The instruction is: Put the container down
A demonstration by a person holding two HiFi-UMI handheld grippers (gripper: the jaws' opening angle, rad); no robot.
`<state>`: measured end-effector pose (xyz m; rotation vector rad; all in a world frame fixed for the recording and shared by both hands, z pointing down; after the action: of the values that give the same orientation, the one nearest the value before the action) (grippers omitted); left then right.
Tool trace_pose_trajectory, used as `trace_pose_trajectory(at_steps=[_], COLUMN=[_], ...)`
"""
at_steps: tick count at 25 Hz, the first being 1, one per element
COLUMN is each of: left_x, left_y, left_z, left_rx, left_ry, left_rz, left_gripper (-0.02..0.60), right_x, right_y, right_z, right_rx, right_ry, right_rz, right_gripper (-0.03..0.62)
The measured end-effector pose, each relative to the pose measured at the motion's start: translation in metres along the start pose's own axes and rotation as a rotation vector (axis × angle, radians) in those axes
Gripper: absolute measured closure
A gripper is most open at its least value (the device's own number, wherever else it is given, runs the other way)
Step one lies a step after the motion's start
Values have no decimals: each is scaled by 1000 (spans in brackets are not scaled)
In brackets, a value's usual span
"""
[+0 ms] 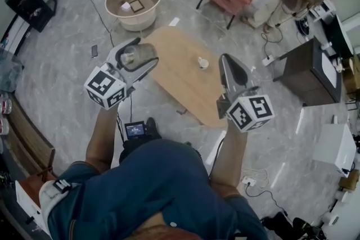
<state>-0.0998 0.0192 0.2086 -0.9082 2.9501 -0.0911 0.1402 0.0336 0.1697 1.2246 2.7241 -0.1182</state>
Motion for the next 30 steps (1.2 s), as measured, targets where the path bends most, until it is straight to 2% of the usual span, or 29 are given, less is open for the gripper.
trace_pose_trajectory(at_steps=[6, 12, 19, 25, 30], left_x=[55, 99, 133, 161, 183], left_y=[-24, -38, -62, -101, -136], left_z=[-6, -11, -30, -51, -79], left_rx=[14, 11, 40, 74, 126], left_ry=[6, 11, 16, 20, 38], left_rz=[-55, -65, -38, 10, 45], left_gripper=[245, 245, 245, 245, 245], right_x=[-6, -8, -30, -75, -112], right_y=[-48, -88, -133, -180, -212], right_z=[3, 7, -1, -10, -24], right_rx=[11, 24, 36, 33, 74], right_ry=[5, 19, 6, -26, -68], right_rz=[-61, -72, -35, 19, 48], right_gripper=[583, 583, 583, 583, 583])
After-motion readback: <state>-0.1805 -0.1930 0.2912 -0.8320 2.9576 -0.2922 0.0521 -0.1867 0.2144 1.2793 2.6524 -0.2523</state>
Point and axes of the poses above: the fingertips, and each gripper's own axes: y backward along the fingers, x to its left, z out of its top, the point moved 3 cm from there along y, backward along the fingers, and after that the axes turned 12 degrees about z, right-handed, at the moved point
